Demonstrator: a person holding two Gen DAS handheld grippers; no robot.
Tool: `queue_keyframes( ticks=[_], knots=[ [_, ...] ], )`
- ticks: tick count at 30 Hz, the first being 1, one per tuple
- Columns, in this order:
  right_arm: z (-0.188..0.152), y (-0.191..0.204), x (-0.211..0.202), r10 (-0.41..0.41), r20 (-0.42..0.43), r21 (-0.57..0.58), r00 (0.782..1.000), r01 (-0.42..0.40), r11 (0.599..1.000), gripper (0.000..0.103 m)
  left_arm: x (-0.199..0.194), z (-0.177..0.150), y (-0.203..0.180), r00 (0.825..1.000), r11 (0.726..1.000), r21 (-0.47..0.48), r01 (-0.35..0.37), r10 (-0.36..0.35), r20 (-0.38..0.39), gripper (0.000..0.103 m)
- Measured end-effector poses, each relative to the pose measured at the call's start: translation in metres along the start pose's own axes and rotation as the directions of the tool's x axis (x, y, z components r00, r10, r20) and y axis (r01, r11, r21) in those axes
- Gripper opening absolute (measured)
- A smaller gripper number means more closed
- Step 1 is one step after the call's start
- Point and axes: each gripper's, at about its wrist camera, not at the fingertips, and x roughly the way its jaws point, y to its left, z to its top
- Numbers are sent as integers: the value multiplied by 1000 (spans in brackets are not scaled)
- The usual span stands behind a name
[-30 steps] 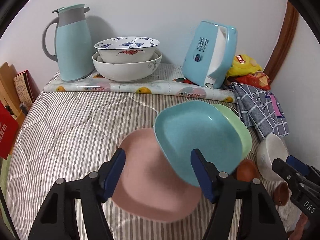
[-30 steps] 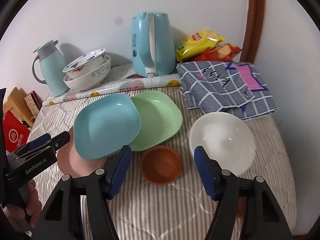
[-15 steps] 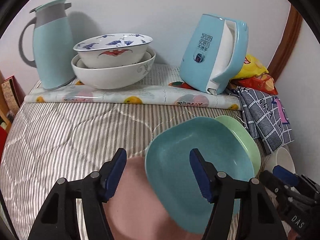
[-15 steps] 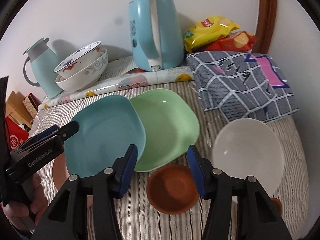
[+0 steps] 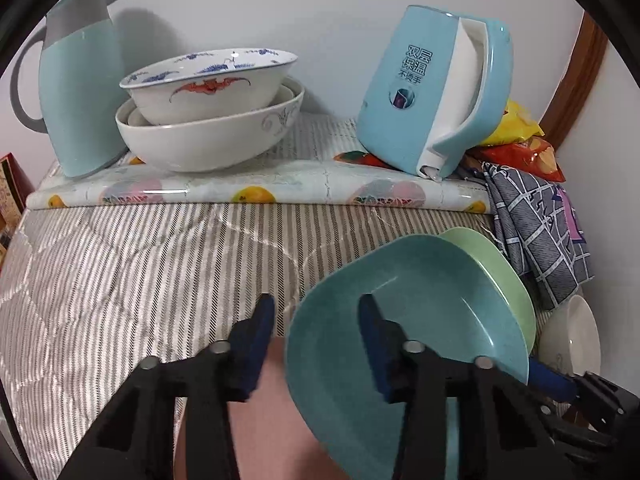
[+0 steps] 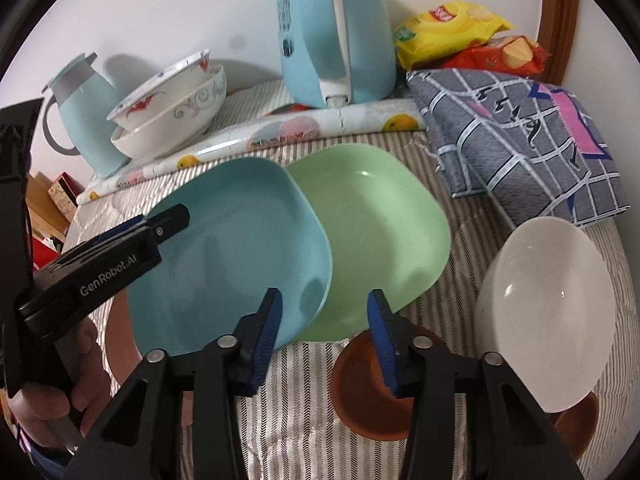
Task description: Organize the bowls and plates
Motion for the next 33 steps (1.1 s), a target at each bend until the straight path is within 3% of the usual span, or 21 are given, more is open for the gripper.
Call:
queue_keyframes(
  ticks=[4,6,10,33],
  knots=[
    [2,2,2,-19,-5,-4,1000,18,1000,25,2,-4,0,1000,1000,6,15,-15,-12,15],
    [2,3,1,-36,0,-19,999,36,999,16,1,-6,1,999,999,1,36,-36,-7,13],
    [3,2,-1,-68,19,-22,998,68,997,14,-4,-9,0,999,999,11,43,-43,0,12],
    [-11,32,-41,-56,98,-69,994,63,996,10,-67,-29,29,997,999,-32,26,-23,69,10]
  ],
)
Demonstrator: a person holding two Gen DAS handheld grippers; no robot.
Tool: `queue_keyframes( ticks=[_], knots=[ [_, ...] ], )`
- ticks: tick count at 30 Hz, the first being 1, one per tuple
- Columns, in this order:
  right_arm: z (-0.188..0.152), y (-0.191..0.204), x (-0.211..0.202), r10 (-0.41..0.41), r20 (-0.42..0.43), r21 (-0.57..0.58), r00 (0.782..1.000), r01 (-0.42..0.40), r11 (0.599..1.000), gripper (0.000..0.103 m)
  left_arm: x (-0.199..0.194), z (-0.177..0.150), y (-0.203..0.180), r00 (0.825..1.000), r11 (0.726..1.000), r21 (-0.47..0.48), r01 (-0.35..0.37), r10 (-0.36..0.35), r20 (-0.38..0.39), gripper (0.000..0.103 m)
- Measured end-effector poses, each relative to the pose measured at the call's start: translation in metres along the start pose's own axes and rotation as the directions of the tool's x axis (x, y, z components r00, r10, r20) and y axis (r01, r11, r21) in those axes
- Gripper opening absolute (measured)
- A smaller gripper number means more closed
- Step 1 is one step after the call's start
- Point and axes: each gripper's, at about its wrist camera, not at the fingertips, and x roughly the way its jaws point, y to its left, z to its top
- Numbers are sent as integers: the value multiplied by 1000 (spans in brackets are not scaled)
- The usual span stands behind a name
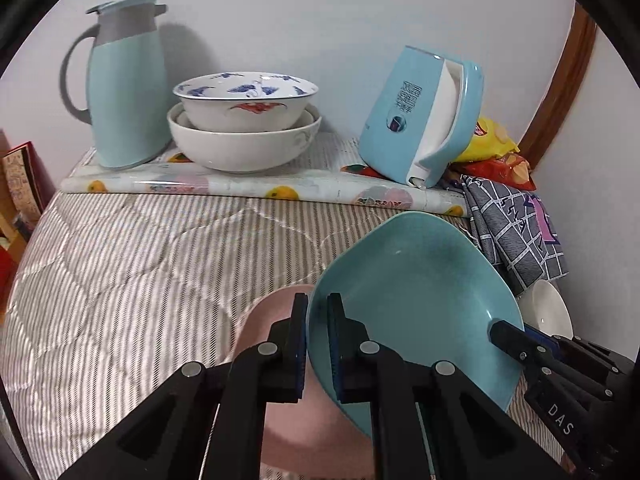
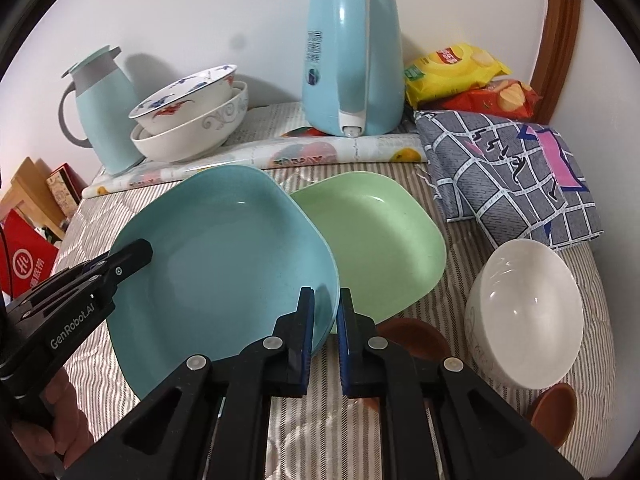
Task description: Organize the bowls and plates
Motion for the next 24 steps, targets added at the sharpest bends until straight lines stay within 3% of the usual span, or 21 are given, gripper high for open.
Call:
queue_keyframes(
  ticks=[24],
  knots=[
    [-18,41,35,31,-73,-123,997,-40,992,10,9,-39,45,996,992,-104,-75,69,-55,10]
  ],
)
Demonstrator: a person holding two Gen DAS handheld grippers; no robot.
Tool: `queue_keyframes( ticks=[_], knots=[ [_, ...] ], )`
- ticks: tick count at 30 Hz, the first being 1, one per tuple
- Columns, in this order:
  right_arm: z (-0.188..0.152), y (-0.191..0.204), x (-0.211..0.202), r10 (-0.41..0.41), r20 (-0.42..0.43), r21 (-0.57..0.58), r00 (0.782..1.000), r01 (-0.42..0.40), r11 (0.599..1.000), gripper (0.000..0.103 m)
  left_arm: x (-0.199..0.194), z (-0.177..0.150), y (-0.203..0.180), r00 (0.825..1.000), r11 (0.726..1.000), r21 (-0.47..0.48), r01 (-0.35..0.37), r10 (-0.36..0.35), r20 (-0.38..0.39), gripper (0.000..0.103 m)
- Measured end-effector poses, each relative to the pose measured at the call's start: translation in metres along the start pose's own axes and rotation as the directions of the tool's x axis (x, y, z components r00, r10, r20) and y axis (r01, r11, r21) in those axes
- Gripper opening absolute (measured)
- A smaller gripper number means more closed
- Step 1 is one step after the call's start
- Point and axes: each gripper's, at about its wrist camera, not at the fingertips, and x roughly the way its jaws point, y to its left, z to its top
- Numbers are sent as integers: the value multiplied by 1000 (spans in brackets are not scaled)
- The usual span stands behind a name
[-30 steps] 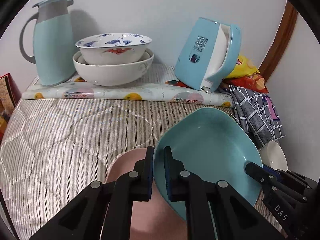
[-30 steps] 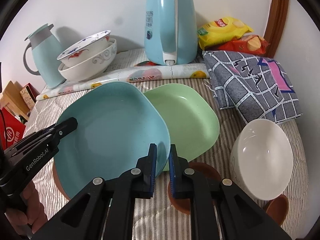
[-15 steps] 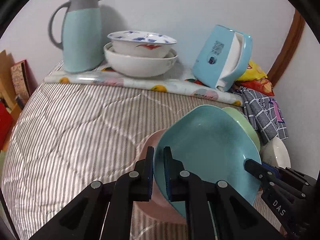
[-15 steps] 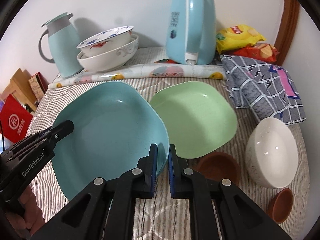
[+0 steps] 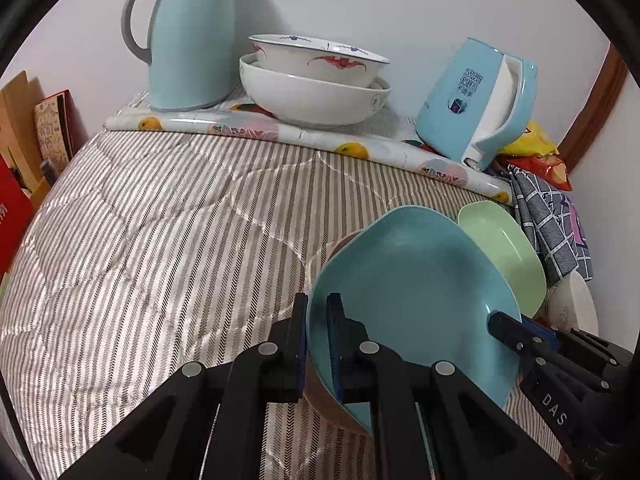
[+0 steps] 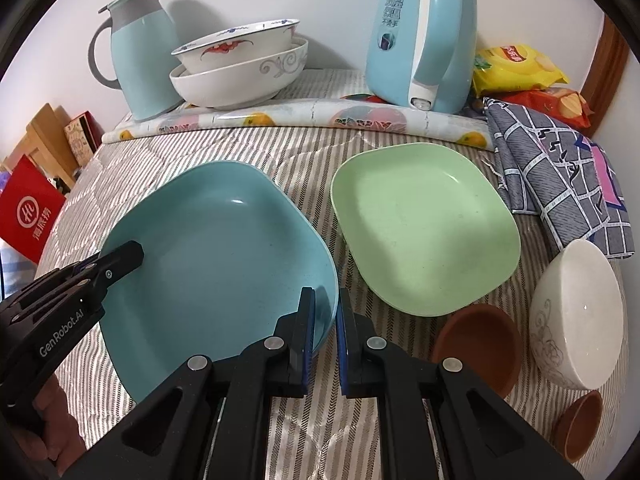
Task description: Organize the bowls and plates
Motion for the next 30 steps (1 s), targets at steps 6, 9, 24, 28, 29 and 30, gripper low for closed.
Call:
queue_keyframes(
  ticks=[6,9,24,28,29,30],
  knots=[
    [3,-6,6,10,-6,17,1000,-10,1000,10,1,-3,-3,1000,1000,8,-1,1,-1,10],
    [5,-5,8,4,-5,7,1000,-4,1000,10,0,-4,-2,1000,1000,5,10,-10,-8,10],
    [-5,-9,-12,5,13,15,1000,-6,1000,33,-13,-18,-12,998,999,24,41,-40,-44,44],
    [-13,-12,-26,12,42,21,999,-13,1000,45,-28,-19,-17,1000,999,51,14,-14,7,58],
    [-15,-13,-29,10,47,24,999,-11,1000,45,-30,-18,-17,1000,999,49,14,-14,8,59],
    [-16,-14,-33,11,53,27,999,-13,1000,45,-32,-18,-16,1000,999,46,16,-16,8,59]
  ],
)
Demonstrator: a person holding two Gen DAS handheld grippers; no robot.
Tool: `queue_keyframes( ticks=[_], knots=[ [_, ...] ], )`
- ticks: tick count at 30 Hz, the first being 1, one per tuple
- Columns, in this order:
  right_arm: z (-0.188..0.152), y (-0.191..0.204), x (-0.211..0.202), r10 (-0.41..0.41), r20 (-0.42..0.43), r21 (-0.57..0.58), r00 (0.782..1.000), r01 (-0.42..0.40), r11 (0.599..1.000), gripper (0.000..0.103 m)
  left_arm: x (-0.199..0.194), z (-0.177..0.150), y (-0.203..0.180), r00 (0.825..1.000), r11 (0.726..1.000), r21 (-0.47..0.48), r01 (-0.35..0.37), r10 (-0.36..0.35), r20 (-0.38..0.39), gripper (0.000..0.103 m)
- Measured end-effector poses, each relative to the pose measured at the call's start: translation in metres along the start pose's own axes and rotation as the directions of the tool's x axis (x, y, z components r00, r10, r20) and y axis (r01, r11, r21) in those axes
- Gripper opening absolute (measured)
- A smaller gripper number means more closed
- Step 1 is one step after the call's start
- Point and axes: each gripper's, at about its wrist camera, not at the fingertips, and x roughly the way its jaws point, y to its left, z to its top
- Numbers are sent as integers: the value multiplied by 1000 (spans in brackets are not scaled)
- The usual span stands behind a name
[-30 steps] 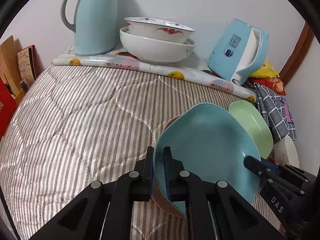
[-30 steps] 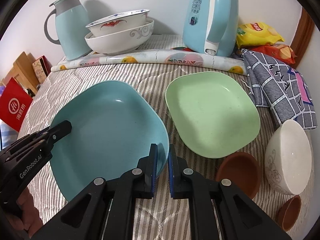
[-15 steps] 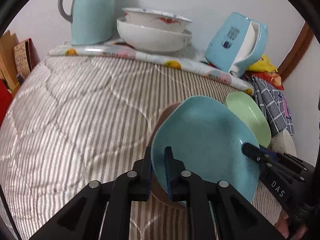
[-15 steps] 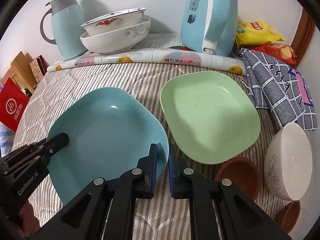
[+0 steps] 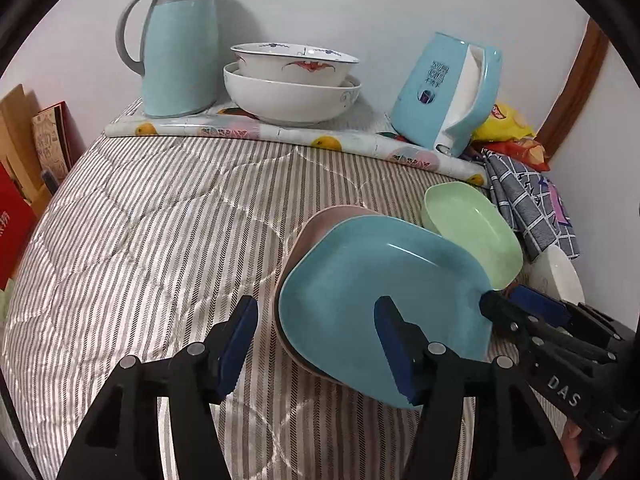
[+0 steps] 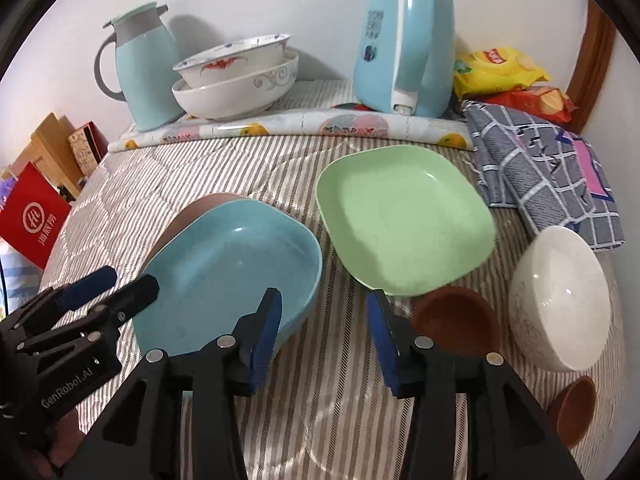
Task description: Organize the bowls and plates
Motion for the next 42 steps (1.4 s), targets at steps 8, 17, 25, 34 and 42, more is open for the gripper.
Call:
queue_keyframes(
  ticks=[8,17,25,34,42],
  knots=[
    [-17,-6,-20,0,19,3,1000,0,1000,51,-19,-6,-9,1000,1000,2,0,0,20,59],
    [-28,-2,-21,75,39,24,996,-76,997,50,-36,-22,-18,999,1000,9,-5,5,39,59],
    [-28,12,-2,43,20,-25,999,-43,999,47,-29,-21,-6,999,999,-20,-29,30,26,59],
    [-24,5,0,45,8,-13,999,-44,999,47,-19,-14,-7,1000,1000,-18,-21,22,22,59],
    [-8,-43,-26,-44,83,46,996,40,998,47,-19,3,-41,997,999,34,-4,2,71,59]
  ],
)
